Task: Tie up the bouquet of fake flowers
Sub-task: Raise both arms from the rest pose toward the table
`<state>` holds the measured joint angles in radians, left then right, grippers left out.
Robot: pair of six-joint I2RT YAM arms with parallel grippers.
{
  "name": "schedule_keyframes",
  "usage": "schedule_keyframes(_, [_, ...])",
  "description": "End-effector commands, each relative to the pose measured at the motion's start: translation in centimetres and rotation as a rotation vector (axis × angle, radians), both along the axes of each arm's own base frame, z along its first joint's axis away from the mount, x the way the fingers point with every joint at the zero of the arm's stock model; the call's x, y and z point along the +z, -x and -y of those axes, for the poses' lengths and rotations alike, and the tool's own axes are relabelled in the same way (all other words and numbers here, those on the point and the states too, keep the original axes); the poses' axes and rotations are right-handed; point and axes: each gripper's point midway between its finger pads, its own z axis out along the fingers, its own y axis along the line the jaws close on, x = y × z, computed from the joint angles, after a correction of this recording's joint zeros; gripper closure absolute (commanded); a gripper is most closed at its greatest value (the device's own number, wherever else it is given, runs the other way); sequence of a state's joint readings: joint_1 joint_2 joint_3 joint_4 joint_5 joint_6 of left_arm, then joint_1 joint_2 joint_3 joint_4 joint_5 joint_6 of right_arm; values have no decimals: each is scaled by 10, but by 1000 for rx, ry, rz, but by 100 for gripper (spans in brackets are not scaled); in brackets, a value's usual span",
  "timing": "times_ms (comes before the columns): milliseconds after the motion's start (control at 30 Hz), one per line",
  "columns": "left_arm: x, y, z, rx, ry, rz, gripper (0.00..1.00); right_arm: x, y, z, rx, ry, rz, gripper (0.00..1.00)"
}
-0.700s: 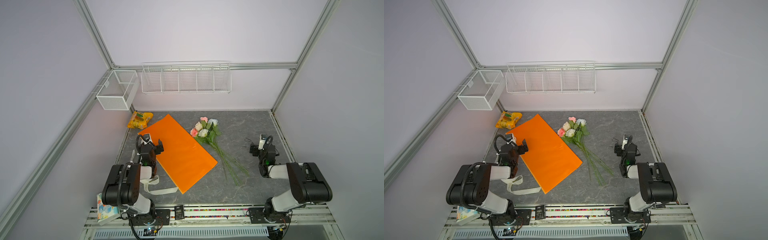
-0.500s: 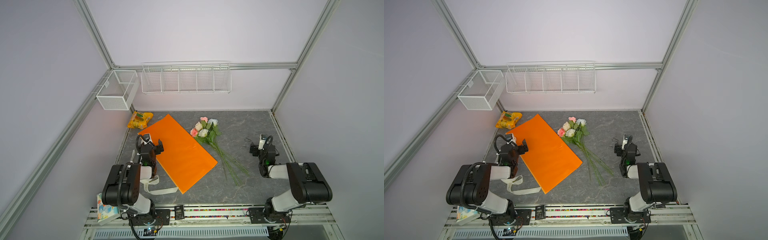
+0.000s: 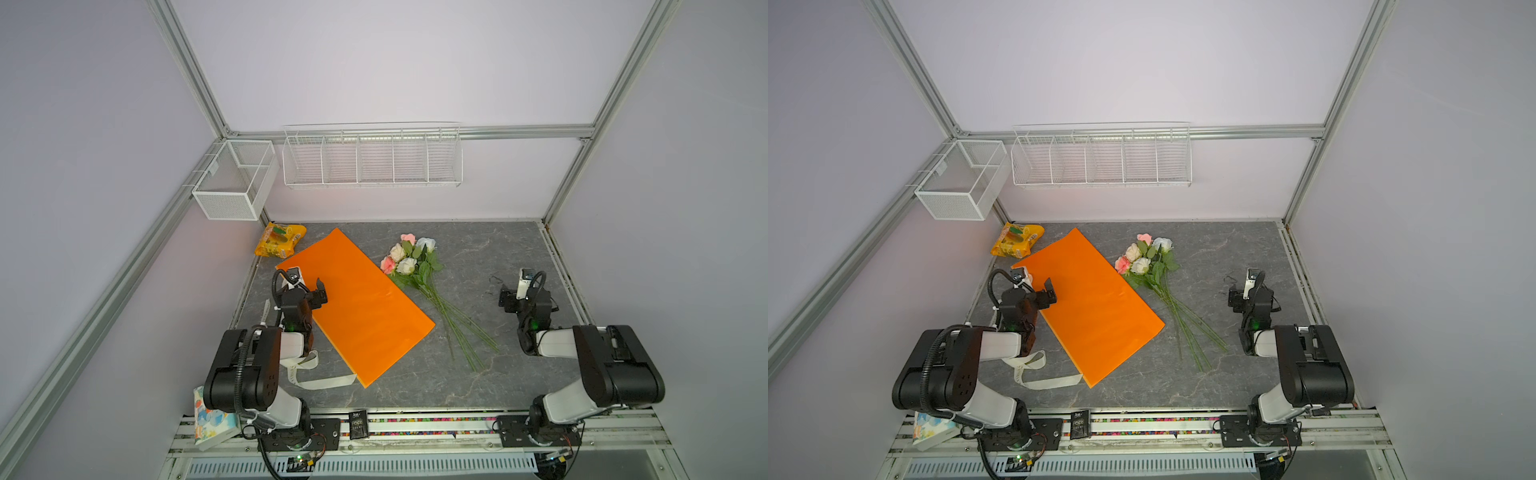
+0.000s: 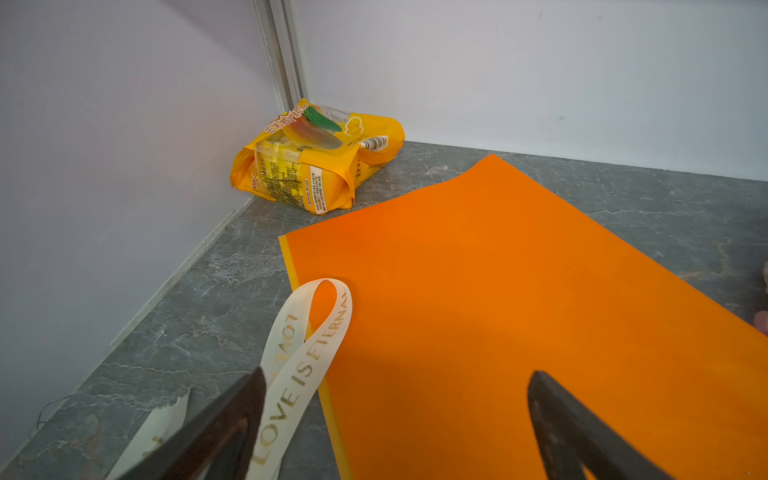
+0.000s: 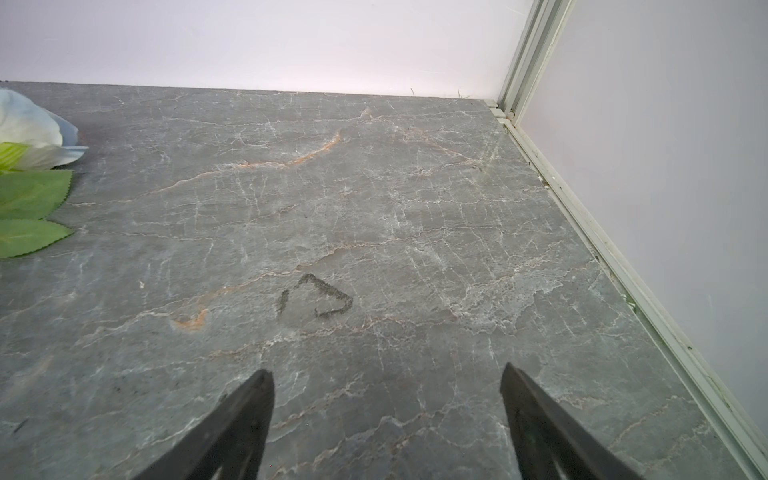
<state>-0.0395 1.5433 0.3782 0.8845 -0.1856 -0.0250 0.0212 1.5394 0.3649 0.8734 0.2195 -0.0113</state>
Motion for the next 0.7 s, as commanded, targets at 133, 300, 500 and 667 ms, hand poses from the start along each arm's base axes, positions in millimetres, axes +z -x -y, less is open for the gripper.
schedule_keyframes(133, [9, -2, 2, -11, -3, 40, 2, 11, -4, -2, 5, 4, 38, 11])
schedule_keyframes(300, [21, 11, -8, 52, 13, 102, 1, 23, -4, -10, 45, 16, 20, 11])
schedule_keyframes(500, [49, 13, -24, 161, 41, 28, 1, 47, -7, -15, -22, -124, -199, 11])
schedule_keyframes(667, [68, 32, -43, 361, 277, -24, 1, 80, -11, -75, 185, -445, -261, 11])
